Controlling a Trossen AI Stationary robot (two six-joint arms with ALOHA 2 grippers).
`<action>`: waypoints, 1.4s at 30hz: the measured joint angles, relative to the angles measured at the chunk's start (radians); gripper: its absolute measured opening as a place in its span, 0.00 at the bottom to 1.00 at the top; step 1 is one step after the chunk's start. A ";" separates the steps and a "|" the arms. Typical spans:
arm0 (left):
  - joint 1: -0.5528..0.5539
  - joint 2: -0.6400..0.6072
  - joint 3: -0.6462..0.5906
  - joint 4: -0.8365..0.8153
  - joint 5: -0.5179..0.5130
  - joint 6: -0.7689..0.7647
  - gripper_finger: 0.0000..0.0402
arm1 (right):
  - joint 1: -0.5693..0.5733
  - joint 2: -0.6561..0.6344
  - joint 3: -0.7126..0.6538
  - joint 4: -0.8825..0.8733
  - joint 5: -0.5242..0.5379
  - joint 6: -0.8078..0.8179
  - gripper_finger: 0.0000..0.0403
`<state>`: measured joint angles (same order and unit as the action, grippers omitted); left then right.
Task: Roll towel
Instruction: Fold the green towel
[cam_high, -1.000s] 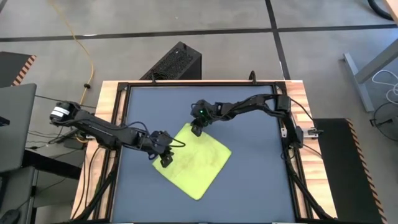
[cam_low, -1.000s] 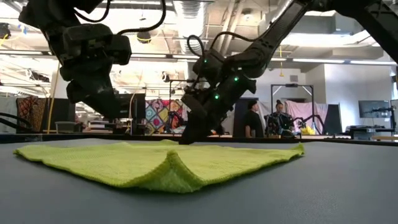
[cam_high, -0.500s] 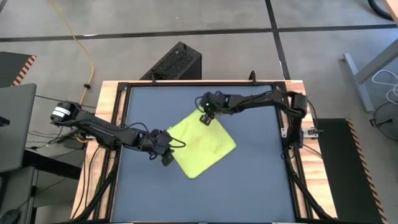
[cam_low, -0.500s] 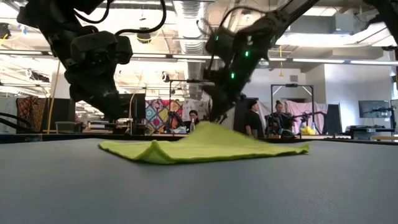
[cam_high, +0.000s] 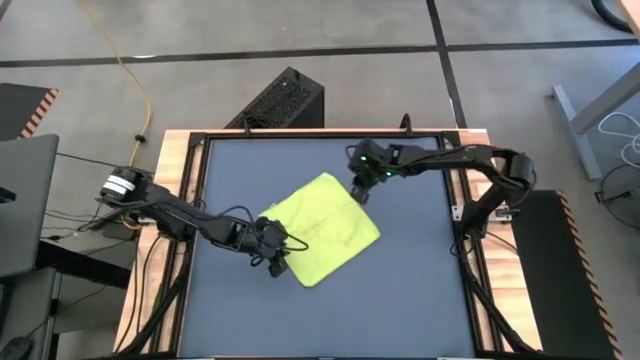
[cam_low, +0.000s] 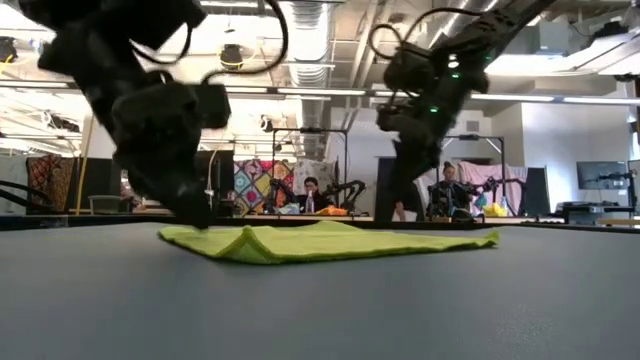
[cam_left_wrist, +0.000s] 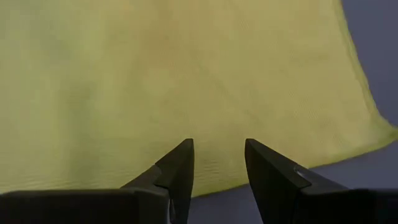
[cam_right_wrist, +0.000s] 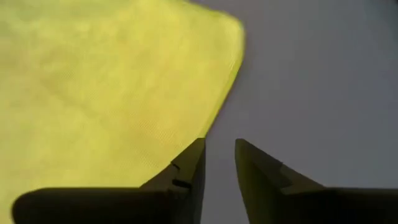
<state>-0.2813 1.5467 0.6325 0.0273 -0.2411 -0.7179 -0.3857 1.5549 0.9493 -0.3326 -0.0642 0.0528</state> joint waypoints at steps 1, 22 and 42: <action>-0.001 0.024 0.001 0.014 0.016 -0.006 0.33 | 0.008 -0.015 -0.034 0.025 -0.026 0.012 0.31; -0.009 -0.079 -0.003 -0.193 0.162 -0.017 0.33 | 0.529 -0.078 -0.336 0.345 -0.075 0.472 0.32; 0.010 -0.238 -0.001 -0.288 -0.189 -0.062 0.33 | 0.162 0.054 -0.169 0.579 -0.071 0.197 0.32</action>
<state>-0.2709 1.3082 0.6319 -0.2604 -0.4296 -0.7801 -0.2236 1.6087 0.7804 0.2467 -0.1353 0.2500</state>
